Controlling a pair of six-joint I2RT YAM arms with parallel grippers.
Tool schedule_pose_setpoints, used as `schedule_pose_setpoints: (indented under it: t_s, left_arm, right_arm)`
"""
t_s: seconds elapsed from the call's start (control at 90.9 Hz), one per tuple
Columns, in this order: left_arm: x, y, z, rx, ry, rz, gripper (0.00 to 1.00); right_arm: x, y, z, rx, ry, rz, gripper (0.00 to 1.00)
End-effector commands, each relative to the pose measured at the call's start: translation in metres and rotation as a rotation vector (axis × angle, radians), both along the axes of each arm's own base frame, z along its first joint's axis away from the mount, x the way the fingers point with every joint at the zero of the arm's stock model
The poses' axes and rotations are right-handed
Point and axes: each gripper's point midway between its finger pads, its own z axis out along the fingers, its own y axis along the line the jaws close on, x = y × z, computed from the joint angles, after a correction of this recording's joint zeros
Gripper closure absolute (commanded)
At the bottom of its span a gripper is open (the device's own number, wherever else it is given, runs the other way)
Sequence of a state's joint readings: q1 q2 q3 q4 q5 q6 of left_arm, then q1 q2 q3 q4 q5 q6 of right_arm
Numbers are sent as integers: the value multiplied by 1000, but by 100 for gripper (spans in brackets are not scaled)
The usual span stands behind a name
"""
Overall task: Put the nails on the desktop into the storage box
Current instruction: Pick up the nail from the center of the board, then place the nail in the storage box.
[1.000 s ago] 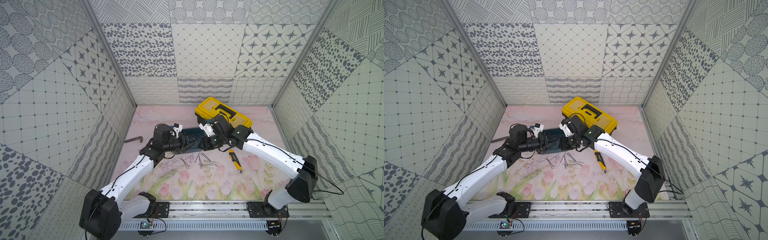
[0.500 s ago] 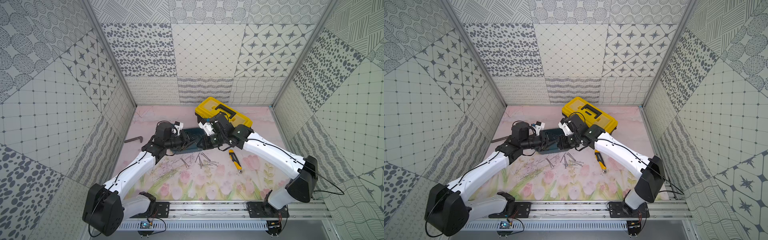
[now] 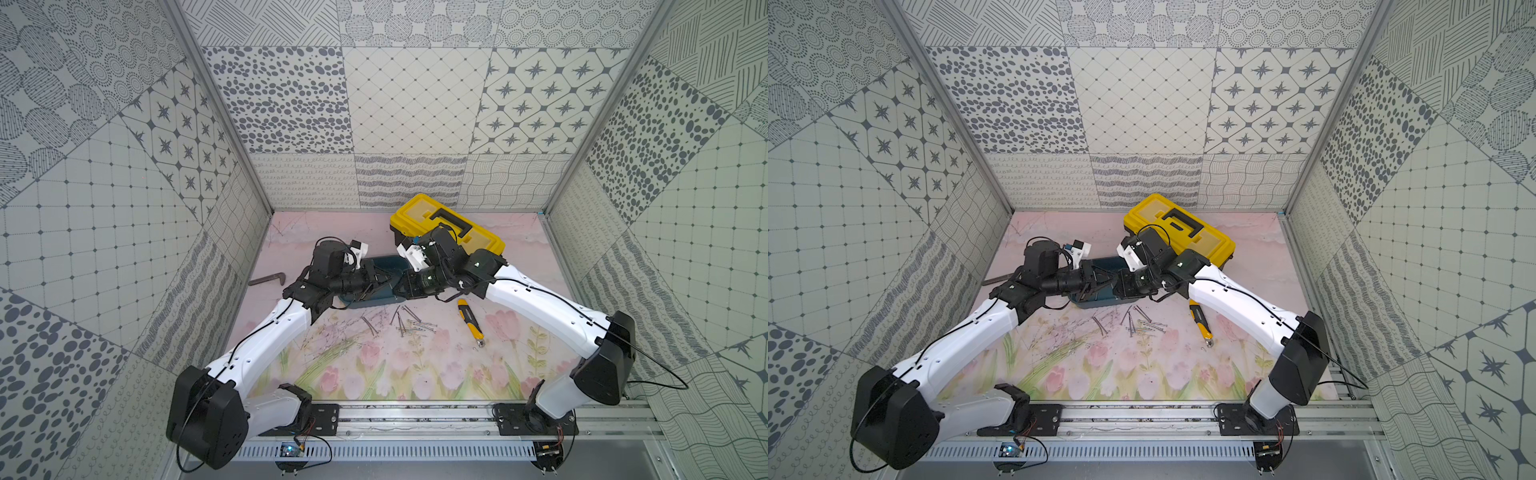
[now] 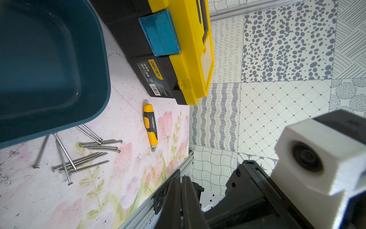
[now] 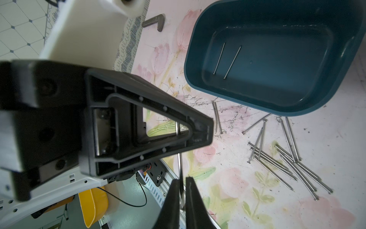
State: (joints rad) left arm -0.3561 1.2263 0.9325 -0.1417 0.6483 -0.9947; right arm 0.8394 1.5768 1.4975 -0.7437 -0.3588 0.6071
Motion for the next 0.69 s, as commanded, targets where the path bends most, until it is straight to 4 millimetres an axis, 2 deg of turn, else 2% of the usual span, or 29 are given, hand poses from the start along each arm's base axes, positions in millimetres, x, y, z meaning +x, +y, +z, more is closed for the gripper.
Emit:
schedule_pose_setpoints:
  t_s: [0.0, 0.143, 0.198, 0.319, 0.484, 0.682]
  left_arm:
    - [-4, 5, -2, 103, -44, -42, 100]
    - [2, 11, -4, 210, -53, -56, 100]
    - [3, 17, -12, 275, -23, -56, 100]
    - [18, 33, -30, 413, 22, -45, 100]
    - [44, 51, -58, 585, 66, -59, 100]
    - [79, 59, -85, 687, 100, -74, 100]
  right_arm:
    - [13, 3, 27, 60, -63, -27, 67]
    - [23, -11, 36, 46, -126, -68, 55]
    - [26, -17, 38, 34, -157, -81, 52]
    - [27, -29, 39, 4, -222, -79, 51]
    - [25, -38, 27, -55, -261, -51, 51]
    - [23, -47, 13, -131, -288, -14, 51]
